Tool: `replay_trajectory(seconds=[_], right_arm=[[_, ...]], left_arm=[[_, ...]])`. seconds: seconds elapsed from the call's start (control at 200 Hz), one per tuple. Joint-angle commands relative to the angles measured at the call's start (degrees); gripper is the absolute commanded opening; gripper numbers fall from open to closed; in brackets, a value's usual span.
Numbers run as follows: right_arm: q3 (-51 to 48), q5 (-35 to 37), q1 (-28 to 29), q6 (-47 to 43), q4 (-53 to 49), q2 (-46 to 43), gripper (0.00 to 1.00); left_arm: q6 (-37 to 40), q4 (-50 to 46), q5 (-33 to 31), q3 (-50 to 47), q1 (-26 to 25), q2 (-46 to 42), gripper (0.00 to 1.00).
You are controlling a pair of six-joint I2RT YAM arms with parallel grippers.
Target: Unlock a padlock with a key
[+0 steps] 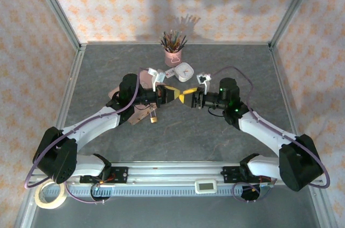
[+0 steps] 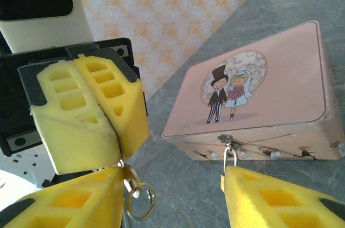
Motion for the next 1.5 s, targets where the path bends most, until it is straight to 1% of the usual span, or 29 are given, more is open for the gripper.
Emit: replay_trajectory(seconds=[0.0, 0.105, 0.27, 0.38, 0.425, 0.45, 0.48, 0.5, 0.546, 0.581, 0.596, 0.616, 0.631, 0.661, 0.671, 0.691, 0.726, 0.771, 0.841, 0.926, 1.036, 1.106, 1.186, 1.246, 1.326, 1.406, 1.496], right_arm=[[-1.05, 1.58, -0.26, -0.45, 1.83, -0.5, 0.49], [-1.75, -0.83, -0.24, 2.1, 5.57, 0.01, 0.37], [-3.11, -4.88, 0.0, 8.22, 14.78, 1.51, 0.29], [-2.98, -5.45, 0.75, 8.47, 15.15, 2.15, 0.23], [-3.11, -5.97, 0.97, 8.84, 15.65, 2.24, 0.18], [-3.08, -6.24, 0.97, 8.86, 15.94, 2.33, 0.12], [-3.19, -6.23, 0.97, 8.87, 15.82, 2.37, 0.09], [-3.25, -6.11, 0.97, 8.87, 15.71, 2.26, 0.04], [-3.42, -5.52, 0.97, 8.27, 15.1, 2.04, 0.0], [-3.46, -4.8, 0.97, 7.66, 14.26, 1.62, 0.0], [-3.43, -4.53, 0.99, 7.36, 13.88, 1.51, 0.0], [-3.43, -4.09, 0.97, 6.79, 13.19, 1.28, 0.0], [-3.33, -3.77, 0.97, 6.44, 12.56, 1.08, 0.0], [-3.1, -2.97, 0.97, 5.51, 11.13, 0.73, 0.0], [-3.01, -2.73, 0.97, 5.09, 10.61, 0.59, 0.0], [-2.86, -2.08, 0.97, 4.36, 9.41, 0.37, 0.0], [-2.69, -1.08, 1.01, 3.26, 7.91, -0.01, 0.0], [-2.61, 0.17, 1.05, 2.16, 6.6, -0.42, 0.0], [-2.24, 1.49, 1.21, 1.24, 5.83, -0.02, 0.0], [-0.91, 3.41, 2.14, -0.4, 4.23, 1.14, 0.0], [0.27, 8.7, 4.06, -2.19, 3.25, 2.15, 0.0], [0.8, 12.58, 5.03, -2.75, 3.19, 2.59, 0.0], [1.25, 14.28, 5.28, -3.29, 3.61, 3.6, 0.0], [0.49, 14.91, 5.58, -3.42, 5.95, 3.88, 0.0], [-1.34, 18.91, 6.39, -2.73, 9.46, 3.26, 0.0], [-2.14, 22.31, 6.93, -2.45, 10.44, 2.73, 0.0], [-2.59, 24.06, 7.03, -1.08, 10.86, 2.5, 0.0]], left_arm=[[0.16, 2.22, 2.51, 1.37, -0.24, -0.67, 0.0], [-0.5, 2.8, 2.75, 1.35, -0.19, -0.23, 0.0], [-2.66, 5.62, 3.66, 1.17, -0.47, 1.13, 0.0], [-3.12, 6.65, 3.7, 1.02, -0.71, 1.51, 0.0], [-3.58, 7.33, 3.83, 1.04, -0.78, 1.69, 0.0], [-3.85, 7.8, 3.96, 0.95, -0.8, 1.77, 0.0], [-4.4, 8.51, 4.01, 0.78, -0.78, 1.83, 0.0], [-4.71, 8.85, 3.94, 0.69, -0.8, 1.88, 0.0], [-5.35, 9.3, 2.82, 0.49, -0.51, 1.65, 0.0], [-5.82, 9.45, 1.03, 0.09, -0.26, 1.22, 0.0], [-6.15, 9.55, 0.04, -0.12, -0.13, 0.99, 0.05], [-6.6, 9.51, -1.44, -0.34, 0.25, 0.57, 0.15], [-7.12, 9.44, -2.68, -0.57, 0.52, 0.29, 0.26], [-7.82, 9.17, -5.36, -0.95, 1.18, -0.41, 0.51], [-8.68, 9.0, -6.49, -1.1, 1.43, -0.68, 0.57], [-10.12, 8.8, -8.31, -1.39, 1.96, -1.14, 0.66], [-12.17, 8.87, -12.17, -2.31, 3.01, -2.02, 0.78], [-15.15, 10.35, -16.0, -3.86, 4.17, -2.76, 0.82], [-20.13, 13.28, -19.97, -6.66, 5.39, -3.81, 0.84], [-24.07, 14.65, -23.68, -8.62, 5.51, -4.57, 0.83], [-31.82, 21.08, -26.28, -12.46, 5.16, -4.84, 0.79], [-35.08, 22.92, -28.51, -14.19, 4.19, -5.18, 0.76], [-35.6, 20.59, -32.1, -14.45, 2.0, -5.9, 0.76], [-34.89, 18.88, -34.75, -14.37, 0.21, -6.47, 0.76], [-33.66, 18.01, -37.98, -14.61, -1.51, -7.03, 0.75], [-32.85, 18.08, -39.56, -14.97, -2.36, -7.13, 0.76], [-32.86, 19.34, -40.28, -15.79, -2.9, -6.74, 0.76]])
